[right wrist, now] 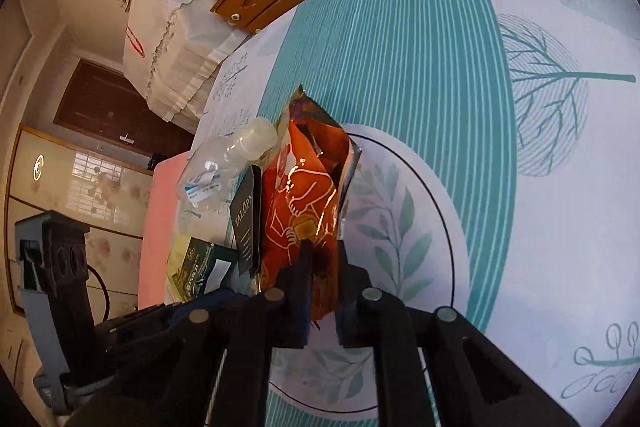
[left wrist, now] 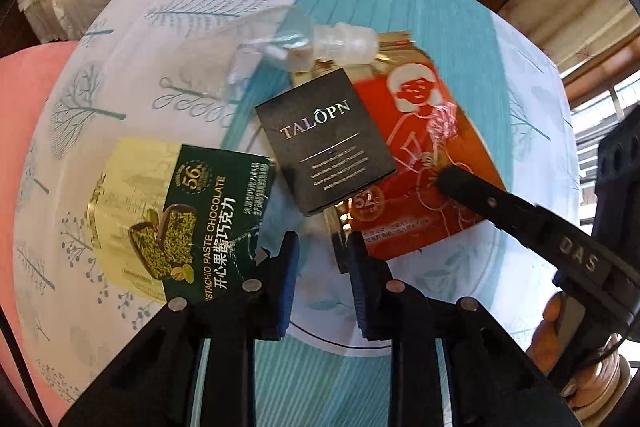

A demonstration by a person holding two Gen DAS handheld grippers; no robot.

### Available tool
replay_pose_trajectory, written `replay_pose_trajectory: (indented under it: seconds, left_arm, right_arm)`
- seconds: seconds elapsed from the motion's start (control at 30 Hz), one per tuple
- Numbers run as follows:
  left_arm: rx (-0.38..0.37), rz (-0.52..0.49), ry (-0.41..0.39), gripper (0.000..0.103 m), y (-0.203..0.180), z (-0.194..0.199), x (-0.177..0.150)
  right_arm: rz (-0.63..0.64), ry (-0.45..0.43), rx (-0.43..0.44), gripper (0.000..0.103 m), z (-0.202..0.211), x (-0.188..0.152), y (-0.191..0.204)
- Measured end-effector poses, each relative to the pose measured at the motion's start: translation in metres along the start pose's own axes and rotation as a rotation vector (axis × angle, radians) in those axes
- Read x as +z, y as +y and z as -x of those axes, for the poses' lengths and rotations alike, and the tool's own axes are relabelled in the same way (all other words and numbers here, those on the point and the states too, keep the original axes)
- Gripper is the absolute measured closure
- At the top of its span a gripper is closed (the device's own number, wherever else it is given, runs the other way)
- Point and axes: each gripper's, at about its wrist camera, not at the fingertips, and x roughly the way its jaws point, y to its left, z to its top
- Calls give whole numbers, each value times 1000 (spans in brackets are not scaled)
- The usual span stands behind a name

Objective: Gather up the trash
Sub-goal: 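Grasp the black TALOPN card with the left tool while the right tool grasps the orange snack bag, then carry the black card and orange bag down over the trash bin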

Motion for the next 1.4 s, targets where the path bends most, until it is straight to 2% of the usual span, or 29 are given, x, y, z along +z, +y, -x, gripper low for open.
replay_pose_trajectory:
  seconds: [0.1, 0.17, 0.2, 0.23, 0.27, 0.43, 0.5, 0.87, 1.03, 1.07, 1.17, 1.4]
  left_arm:
    - [7, 28, 11, 78, 7, 0, 2]
    - [-12, 40, 20, 62, 7, 2, 5]
    - [-22, 51, 21, 44, 7, 4, 7]
    - [-34, 59, 19, 31, 7, 6, 8]
    - [-52, 73, 12, 28, 7, 9, 11]
    - [-48, 157, 26, 25, 8, 1, 28]
    - [-55, 163, 58, 25, 7, -6, 35]
    - [140, 268, 81, 24, -14, -35, 54]
    - [167, 254, 63, 24, -28, -36, 62]
    - [169, 257, 65, 25, -32, -38, 69]
    - [141, 248, 52, 43, -37, -37, 74]
    - [110, 172, 54, 46, -64, -36, 60]
  right_arm:
    - [34, -10, 8, 102, 8, -2, 4]
    - [59, -22, -2, 102, 16, -4, 5]
    - [77, -31, -16, 102, 20, -5, 6]
    - [94, -39, -26, 102, 24, -5, 6]
    - [108, -48, -37, 102, 29, -6, 6]
    - [137, -78, -82, 102, 50, -8, -6]
    - [131, -89, -97, 102, 54, -6, -12]
    - [119, -128, -92, 102, 69, 0, -18]
    - [111, -122, -84, 102, 66, 0, -18]
    - [110, -120, -83, 102, 66, -1, -18]
    - [106, -117, -80, 102, 67, -3, -18]
    - [109, -119, -87, 102, 71, -9, -15]
